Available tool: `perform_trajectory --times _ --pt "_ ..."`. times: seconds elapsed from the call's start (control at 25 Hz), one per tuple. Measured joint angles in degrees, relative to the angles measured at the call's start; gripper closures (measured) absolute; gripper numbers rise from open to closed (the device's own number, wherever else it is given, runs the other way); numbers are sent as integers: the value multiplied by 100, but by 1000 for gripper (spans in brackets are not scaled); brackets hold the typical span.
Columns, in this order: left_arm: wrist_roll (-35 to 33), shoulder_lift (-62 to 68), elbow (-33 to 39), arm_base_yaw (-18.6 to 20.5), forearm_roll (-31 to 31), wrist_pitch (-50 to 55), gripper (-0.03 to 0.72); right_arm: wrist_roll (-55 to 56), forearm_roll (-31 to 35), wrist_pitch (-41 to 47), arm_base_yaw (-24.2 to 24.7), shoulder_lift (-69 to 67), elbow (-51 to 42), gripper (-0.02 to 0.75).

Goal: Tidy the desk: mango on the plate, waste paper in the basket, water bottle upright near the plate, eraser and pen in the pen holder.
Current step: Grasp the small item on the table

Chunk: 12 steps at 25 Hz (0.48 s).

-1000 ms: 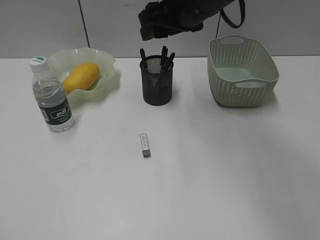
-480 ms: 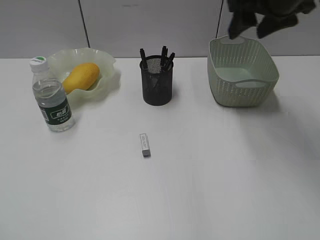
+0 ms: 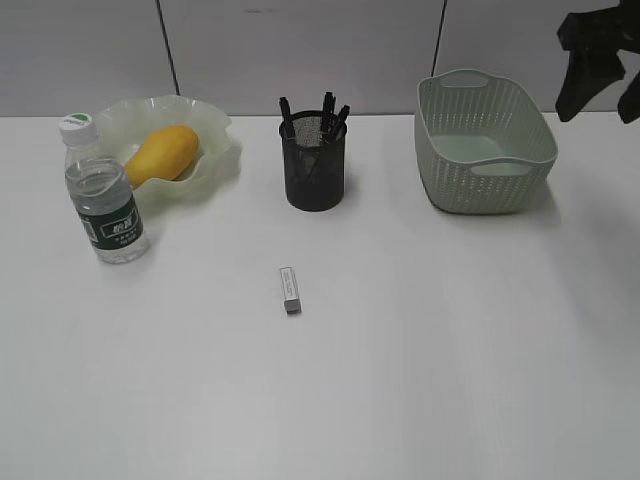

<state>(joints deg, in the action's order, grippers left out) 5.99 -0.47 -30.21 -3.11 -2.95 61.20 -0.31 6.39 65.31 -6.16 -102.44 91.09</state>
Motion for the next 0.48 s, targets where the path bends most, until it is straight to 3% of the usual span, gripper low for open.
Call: perform_trajectory --times 0.24,0.48 --pt "0 0 0 0 -2 0 316 -17 0 342 0 296 -247 206" --pt "0 0 0 0 -2 0 316 -17 -80 361 0 1512 -1281 206"
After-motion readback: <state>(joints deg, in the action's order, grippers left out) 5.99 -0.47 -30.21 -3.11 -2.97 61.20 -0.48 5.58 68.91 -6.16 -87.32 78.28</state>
